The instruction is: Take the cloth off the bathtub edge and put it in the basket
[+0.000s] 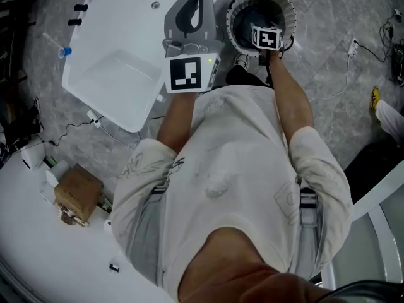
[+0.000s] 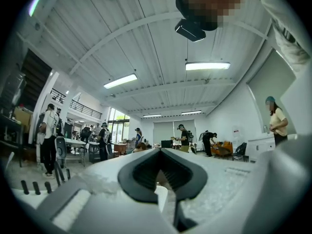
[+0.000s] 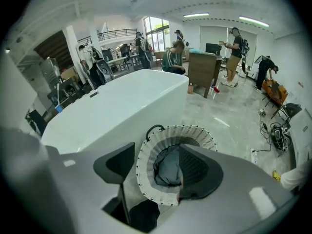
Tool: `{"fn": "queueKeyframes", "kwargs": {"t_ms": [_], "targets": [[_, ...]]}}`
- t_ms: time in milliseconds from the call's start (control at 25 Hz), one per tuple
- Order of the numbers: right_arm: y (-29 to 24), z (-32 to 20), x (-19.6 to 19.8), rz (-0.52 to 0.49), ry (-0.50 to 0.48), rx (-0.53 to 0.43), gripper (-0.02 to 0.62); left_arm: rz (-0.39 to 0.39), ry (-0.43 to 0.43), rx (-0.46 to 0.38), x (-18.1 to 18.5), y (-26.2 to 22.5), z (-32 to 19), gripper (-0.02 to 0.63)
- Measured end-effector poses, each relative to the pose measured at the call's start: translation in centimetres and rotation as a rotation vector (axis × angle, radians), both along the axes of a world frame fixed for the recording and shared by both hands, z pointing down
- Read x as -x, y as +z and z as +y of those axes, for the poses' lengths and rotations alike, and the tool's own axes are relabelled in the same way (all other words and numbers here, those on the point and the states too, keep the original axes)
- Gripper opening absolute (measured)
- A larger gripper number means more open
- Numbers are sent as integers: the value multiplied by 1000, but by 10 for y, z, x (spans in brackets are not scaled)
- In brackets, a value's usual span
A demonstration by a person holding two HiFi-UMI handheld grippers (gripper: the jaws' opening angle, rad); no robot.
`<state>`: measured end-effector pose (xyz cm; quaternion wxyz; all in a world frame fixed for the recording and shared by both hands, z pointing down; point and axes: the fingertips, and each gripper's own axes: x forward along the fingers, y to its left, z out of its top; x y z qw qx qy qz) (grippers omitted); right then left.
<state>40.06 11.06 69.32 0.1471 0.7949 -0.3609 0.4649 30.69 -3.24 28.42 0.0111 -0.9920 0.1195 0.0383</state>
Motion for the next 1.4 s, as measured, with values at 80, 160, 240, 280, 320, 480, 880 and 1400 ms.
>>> {"fn": "queueKeyframes", "kwargs": {"t_ms": [80,160,240,280,320,480,880,1400], "targets": [[-6,-14,9,13,-33,-6,291,9,-52,9,19,-2,-14,0],[-9,-31,21,19,-74,-12,291,12,-101,11,38,-4,-28,0],[-10,-50,35,21,-122,-18,291,12,-152,11,60,-5,-42,0],[-11,-60,43,22,-150,-21,291,12,-181,10,73,-5,-49,0],[-12,-70,52,24,-179,-23,291,13,-209,7,85,-7,-56,0],[-13,-109,93,23,-295,-31,291,15,-322,-9,139,-10,-79,0],[-19,-202,231,3,-641,-45,291,9,-687,-31,308,-24,-116,0],[-8,-238,390,-4,-915,-35,291,9,-927,-54,465,-22,-107,0]]}}
